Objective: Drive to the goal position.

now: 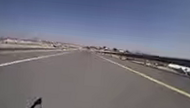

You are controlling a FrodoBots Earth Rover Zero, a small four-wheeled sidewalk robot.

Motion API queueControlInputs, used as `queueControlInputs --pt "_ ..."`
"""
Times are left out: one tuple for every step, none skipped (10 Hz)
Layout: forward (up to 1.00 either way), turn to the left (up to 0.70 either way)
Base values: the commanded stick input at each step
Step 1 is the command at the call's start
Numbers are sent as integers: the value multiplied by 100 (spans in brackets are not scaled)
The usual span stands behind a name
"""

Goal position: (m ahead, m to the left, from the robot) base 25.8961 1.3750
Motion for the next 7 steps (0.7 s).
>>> queueControlInputs --pt "100 27" --pt "100 0" --pt "100 0" --pt "100 0" --pt "100 0" --pt "100 0" --pt "100 0"
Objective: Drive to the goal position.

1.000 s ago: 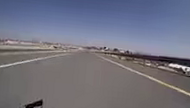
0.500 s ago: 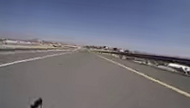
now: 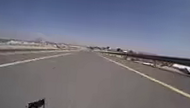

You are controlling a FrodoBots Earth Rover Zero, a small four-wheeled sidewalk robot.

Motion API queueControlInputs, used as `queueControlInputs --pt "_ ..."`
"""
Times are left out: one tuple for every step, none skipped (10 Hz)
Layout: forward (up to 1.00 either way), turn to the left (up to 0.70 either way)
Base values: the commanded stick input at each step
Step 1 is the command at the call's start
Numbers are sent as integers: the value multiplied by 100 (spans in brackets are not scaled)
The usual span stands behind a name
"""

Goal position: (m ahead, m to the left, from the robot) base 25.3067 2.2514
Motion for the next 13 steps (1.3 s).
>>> queueControlInputs --pt "100 0" --pt "100 0" --pt "100 0" --pt "100 0" --pt "100 0" --pt "100 0" --pt "100 0" --pt "100 0" --pt "100 0" --pt "100 0" --pt "100 0" --pt "100 0" --pt "100 0"
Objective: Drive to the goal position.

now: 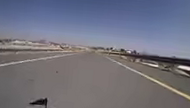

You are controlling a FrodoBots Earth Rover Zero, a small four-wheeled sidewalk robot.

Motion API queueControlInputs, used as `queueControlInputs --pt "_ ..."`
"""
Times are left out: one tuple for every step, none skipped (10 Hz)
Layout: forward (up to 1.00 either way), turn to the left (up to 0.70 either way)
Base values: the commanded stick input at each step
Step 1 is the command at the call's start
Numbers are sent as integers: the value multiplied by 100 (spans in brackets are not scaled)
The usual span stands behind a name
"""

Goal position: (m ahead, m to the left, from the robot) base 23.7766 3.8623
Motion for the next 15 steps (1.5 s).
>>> queueControlInputs --pt "100 0" --pt "100 0" --pt "100 0" --pt "100 0" --pt "100 0" --pt "100 0" --pt "100 0" --pt "100 0" --pt "100 0" --pt "100 0" --pt "100 0" --pt "100 0" --pt "100 0" --pt "100 0" --pt "100 10"
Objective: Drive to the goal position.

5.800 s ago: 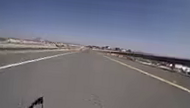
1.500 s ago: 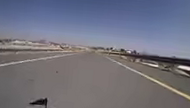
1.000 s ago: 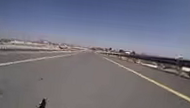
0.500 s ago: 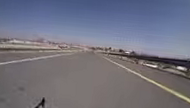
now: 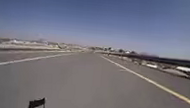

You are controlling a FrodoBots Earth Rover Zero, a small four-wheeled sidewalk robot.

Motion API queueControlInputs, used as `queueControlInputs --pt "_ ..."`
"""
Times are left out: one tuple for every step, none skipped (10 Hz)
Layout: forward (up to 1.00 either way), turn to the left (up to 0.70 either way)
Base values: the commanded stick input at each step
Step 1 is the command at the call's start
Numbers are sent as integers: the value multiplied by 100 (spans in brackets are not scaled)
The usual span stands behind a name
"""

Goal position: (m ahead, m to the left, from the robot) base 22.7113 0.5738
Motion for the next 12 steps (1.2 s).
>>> queueControlInputs --pt "100 22" --pt "100 19" --pt "100 7" --pt "100 0" --pt "100 0" --pt "100 0" --pt "100 0" --pt "100 0" --pt "100 0" --pt "100 0" --pt "100 0" --pt "100 0"
